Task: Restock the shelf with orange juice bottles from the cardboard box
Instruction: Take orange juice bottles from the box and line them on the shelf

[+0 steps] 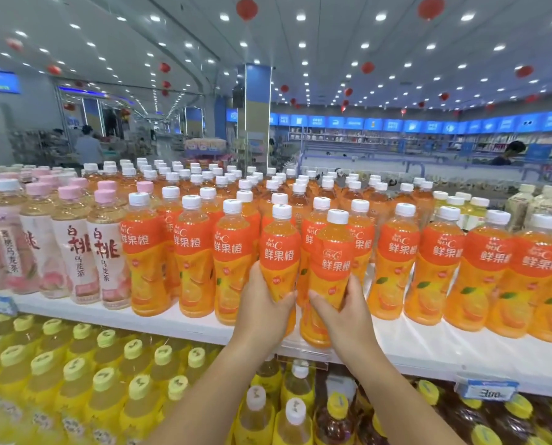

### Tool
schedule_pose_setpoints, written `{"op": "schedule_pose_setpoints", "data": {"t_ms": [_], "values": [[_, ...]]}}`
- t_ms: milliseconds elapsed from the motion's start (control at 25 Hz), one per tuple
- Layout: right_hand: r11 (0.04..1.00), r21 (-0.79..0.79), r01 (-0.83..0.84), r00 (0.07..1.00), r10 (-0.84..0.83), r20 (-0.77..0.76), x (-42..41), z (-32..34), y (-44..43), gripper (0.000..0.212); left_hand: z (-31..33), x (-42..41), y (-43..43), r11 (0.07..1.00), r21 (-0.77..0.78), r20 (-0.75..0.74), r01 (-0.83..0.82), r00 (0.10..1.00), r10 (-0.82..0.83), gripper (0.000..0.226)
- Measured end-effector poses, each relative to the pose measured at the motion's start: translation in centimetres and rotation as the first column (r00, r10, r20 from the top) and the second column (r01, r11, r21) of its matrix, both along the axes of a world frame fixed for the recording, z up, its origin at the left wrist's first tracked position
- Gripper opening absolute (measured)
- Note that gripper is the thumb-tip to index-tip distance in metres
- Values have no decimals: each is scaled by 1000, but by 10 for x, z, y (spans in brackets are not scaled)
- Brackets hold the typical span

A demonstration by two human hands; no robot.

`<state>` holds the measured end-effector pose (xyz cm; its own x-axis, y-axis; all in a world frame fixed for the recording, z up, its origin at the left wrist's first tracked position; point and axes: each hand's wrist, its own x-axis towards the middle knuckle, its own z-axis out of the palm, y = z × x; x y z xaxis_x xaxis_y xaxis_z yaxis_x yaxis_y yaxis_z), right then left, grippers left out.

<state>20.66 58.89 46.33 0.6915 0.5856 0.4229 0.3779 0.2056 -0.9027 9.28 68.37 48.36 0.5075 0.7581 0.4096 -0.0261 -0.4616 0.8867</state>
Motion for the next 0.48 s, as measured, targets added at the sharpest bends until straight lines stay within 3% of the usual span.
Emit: {"op": "schedule_pose_setpoints", "data": {"t_ms": [160,320,480], "values": [[999,-54,-3,1000,4,11,-3,-11,-6,41,-7,0,5,999,45,16,-7,1000,7,56],[990,-140,34,999,-33,6,-3,-28,-14,62,-31,-10,3,995,96,-60,-42,997,48,72],[984,-171,56,998,-55,6,1,-28,-11,50,-42,-7,0,987,141,-89,-83,991,96,67]]}}
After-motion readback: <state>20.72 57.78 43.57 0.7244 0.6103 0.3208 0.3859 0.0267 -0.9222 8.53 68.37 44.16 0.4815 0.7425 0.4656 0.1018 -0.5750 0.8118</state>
